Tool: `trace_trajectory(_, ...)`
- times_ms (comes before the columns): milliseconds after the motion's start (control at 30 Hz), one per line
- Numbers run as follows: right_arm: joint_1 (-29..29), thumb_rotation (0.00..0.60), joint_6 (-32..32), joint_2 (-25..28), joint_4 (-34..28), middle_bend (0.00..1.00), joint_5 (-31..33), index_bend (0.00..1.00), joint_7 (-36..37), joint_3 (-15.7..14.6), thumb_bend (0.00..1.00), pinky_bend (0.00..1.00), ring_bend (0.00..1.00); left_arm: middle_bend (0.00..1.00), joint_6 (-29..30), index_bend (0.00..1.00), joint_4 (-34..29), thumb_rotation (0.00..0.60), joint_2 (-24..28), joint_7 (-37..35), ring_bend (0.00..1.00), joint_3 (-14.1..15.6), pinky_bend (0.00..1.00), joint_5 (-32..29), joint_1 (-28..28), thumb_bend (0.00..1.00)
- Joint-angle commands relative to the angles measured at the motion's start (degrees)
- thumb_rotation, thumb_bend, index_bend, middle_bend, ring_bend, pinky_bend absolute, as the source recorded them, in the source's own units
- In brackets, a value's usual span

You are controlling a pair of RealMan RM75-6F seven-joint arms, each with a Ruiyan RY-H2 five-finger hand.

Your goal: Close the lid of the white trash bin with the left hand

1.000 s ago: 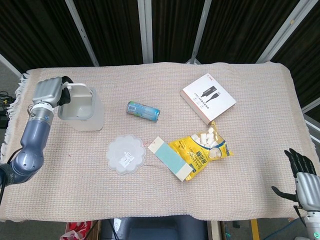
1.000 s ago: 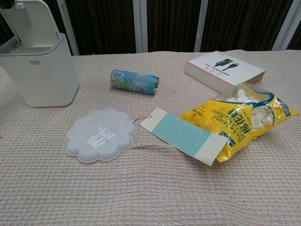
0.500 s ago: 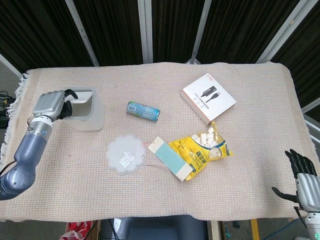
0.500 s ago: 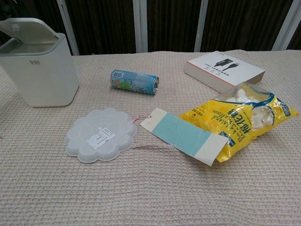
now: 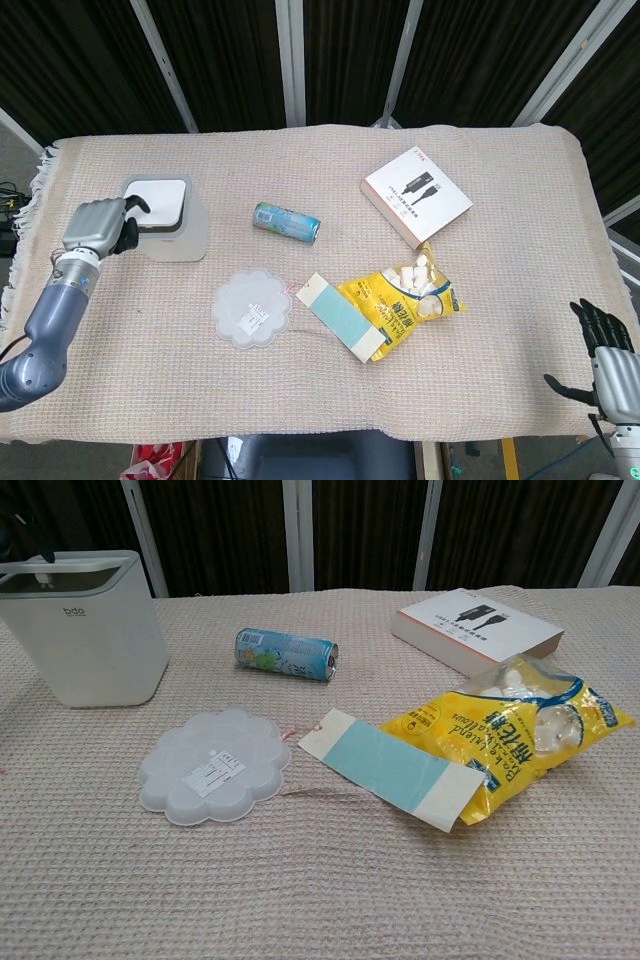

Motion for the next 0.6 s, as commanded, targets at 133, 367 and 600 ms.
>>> trace_trajectory(133, 0.0, 0.6, 0.0, -0.1, 0.0, 0.0, 0.0, 0.0, -0.2, 0.0, 0.15, 0.0, 0.0, 1.0, 0.1, 0.32, 1.2, 0.6, -1.2, -0.6, 1.0, 1.0, 1.0, 0.8, 0.4, 0.79)
trace_trajectory(367, 0.0, 0.6, -0.1, 0.0, -0.1, 0.0, 0.1, 0.0, -0.3, 0.0, 0.15, 0.0, 0.0, 1.0, -0.1, 0.31, 2.3, 0.6, -2.5, -0.9, 1.0, 2.0, 1.0, 1.8, 0.6, 0.79)
trace_trajectory(600, 0.0, 0.6, -0.2, 0.0, -0.1, 0.0, 0.1, 0.0, -0.2, 0.0, 0.15, 0.0, 0.0, 1.0, -0.4, 0.31, 3.0, 0.6, -3.2, -1.3, 1.0, 2.5, 1.0, 2.2, 0.6, 0.79)
